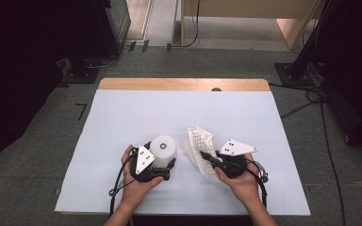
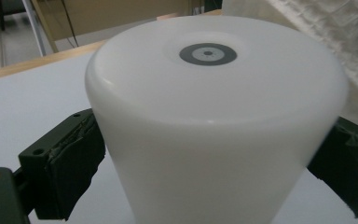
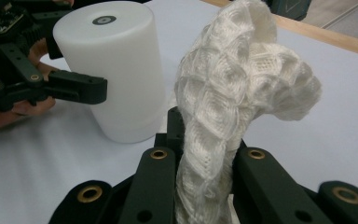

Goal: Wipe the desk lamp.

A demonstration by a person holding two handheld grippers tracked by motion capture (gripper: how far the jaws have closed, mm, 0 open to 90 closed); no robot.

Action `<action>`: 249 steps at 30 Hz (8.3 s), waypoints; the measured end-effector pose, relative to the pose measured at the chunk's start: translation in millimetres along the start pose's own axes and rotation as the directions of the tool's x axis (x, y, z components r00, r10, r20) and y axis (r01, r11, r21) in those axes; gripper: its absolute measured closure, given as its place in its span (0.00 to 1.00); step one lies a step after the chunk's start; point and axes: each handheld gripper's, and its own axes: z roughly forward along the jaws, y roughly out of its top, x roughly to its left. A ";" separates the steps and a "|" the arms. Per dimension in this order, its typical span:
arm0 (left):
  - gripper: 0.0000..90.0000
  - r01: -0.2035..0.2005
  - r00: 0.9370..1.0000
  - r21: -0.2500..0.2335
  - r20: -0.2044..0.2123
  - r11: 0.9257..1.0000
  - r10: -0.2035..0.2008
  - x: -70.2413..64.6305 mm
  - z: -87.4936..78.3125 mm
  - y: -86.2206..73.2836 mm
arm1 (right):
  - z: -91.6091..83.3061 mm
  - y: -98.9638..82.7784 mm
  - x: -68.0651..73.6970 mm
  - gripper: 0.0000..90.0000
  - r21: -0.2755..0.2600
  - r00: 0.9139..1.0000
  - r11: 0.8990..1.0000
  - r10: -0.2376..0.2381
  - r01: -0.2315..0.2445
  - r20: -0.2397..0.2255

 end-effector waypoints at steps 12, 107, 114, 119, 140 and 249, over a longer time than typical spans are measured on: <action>0.09 0.105 0.986 0.034 -0.131 0.994 -0.100 -14.0 9.2 -5.9 | 7.4 3.3 5.7 0.90 -0.012 1.000 1.000 -0.004 0.004 -0.008; 0.09 0.147 0.887 0.027 0.440 0.989 -0.144 17.6 12.6 22.6 | 7.8 -1.4 24.7 0.89 -0.026 0.996 0.996 -0.089 0.089 0.003; 0.09 -0.049 0.968 0.038 0.248 0.998 0.038 14.9 20.0 13.1 | -4.5 0.3 9.1 0.89 -0.079 0.997 0.996 -0.030 0.036 0.072; 0.09 -0.104 0.982 0.050 0.163 0.993 0.094 13.7 23.5 7.3 | -5.3 -3.4 3.3 0.89 -0.086 0.995 0.996 0.007 0.001 0.096; 0.07 0.042 0.997 0.019 -0.063 0.999 -0.041 -11.3 17.1 9.0 | -3.5 -5.4 4.9 0.89 -0.082 0.996 0.997 0.000 0.008 0.094; 0.09 0.115 0.898 0.008 0.427 0.993 -0.107 21.7 9.7 14.7 | -7.6 8.0 30.4 0.89 -0.121 0.993 0.986 -0.119 0.118 -0.001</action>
